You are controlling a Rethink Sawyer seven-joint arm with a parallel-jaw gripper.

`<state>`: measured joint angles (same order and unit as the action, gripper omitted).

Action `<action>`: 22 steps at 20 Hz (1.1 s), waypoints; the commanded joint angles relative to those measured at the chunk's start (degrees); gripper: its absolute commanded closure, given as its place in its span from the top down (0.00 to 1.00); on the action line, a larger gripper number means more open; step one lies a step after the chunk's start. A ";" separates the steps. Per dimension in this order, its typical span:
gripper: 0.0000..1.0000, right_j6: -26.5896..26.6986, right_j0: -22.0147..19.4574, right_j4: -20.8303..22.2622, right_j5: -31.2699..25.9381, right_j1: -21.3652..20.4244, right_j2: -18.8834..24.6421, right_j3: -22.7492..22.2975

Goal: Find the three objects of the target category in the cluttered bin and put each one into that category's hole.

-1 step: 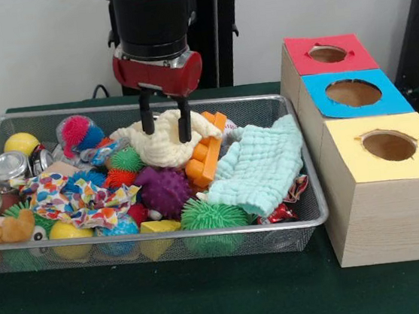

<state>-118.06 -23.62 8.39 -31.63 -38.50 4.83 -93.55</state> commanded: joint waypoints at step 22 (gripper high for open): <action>1.00 13.14 -7.99 5.56 -21.48 10.32 9.69 25.56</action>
<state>-118.02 -30.00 9.81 -47.15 -30.96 10.44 -73.39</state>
